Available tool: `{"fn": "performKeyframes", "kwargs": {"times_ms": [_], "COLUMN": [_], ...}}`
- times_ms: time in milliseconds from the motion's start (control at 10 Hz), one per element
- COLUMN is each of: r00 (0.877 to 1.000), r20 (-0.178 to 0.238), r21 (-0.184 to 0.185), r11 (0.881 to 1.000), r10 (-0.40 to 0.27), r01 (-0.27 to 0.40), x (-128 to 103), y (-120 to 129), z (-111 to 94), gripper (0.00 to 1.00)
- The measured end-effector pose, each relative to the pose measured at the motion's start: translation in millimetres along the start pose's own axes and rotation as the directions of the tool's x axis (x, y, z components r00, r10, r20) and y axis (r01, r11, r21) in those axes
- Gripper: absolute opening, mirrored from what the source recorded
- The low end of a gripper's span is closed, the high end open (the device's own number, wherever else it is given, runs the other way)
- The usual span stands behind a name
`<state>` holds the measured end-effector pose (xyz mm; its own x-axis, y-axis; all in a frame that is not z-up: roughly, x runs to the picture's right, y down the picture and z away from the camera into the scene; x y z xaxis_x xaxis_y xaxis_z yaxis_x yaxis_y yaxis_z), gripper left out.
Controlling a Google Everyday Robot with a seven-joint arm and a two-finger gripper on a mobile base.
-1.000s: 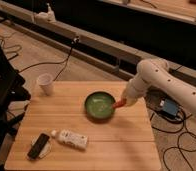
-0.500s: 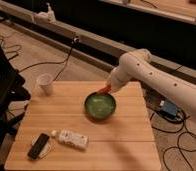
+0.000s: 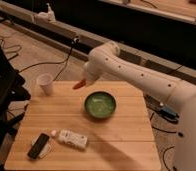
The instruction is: Place the pepper in the ceramic cup
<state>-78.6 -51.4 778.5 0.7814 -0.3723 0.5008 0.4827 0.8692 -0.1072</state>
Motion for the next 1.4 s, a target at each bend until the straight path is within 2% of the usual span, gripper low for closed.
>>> {"fn": "performKeyframes", "kwargs": {"times_ms": [100, 700, 800, 1200, 1400], "r00": [1.000, 1.000, 1.000, 0.995, 0.994], "r20": [0.018, 0.013, -0.004, -0.053, -0.059], "r21": [0.001, -0.002, -0.003, 0.005, 0.021], "r11": [1.000, 1.000, 1.000, 0.996, 0.995], "r10": [-0.016, -0.016, -0.022, -0.084, -0.091], "r01": [0.016, 0.017, 0.022, 0.084, 0.093], "x": [-13, -11, -5, 1, 2], "y": [-10, -10, -16, -74, -106], "z": [4, 4, 8, 40, 57], "gripper": [0.00, 0.00, 0.00, 0.00, 0.00]}}
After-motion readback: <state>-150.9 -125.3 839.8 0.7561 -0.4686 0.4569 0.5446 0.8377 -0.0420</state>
